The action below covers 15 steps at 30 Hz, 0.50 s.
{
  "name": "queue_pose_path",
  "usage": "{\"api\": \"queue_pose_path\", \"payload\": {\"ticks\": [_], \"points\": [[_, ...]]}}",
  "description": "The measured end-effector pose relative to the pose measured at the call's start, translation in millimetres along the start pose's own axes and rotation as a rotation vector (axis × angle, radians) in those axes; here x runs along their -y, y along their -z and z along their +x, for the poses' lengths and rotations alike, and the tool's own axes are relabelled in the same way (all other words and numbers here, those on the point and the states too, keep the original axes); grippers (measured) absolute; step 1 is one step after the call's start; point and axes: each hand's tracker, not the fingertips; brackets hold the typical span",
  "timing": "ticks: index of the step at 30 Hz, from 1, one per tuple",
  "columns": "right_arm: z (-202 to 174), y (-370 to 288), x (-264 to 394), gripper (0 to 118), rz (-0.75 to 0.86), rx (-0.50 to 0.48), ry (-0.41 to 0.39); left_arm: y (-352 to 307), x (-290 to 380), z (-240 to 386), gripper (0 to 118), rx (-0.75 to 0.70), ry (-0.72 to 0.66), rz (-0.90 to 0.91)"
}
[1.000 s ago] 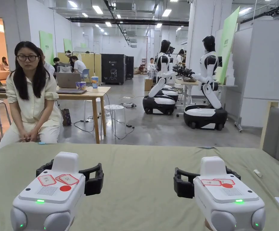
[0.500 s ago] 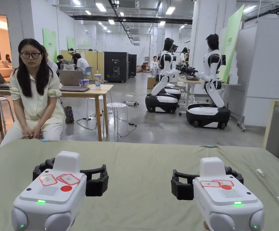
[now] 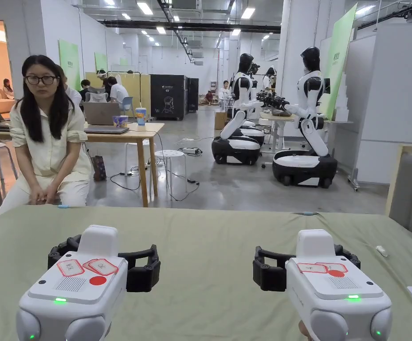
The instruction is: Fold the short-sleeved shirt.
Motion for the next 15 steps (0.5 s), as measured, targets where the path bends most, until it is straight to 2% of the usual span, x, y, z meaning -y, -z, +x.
{"api": "queue_pose_path", "payload": {"ticks": [3, 6, 9, 15], "points": [[0, 0, -3, 118, -0.015, 0.003, 0.026, 0, 0, -1, 118, 0.000, -0.004, 0.000], [-3, -2, -9, 118, -0.037, 0.069, 0.028, 1, 1, -2, 118, 0.000, -0.003, -0.002], [0, 2, -9, 118, -0.052, 0.074, 0.068, 1, 1, -2, 118, -0.002, -0.002, -0.005], [-5, 3, -13, 118, -0.096, 0.099, 0.074, 1, 2, -2, 118, -0.002, -0.003, -0.009]]}}
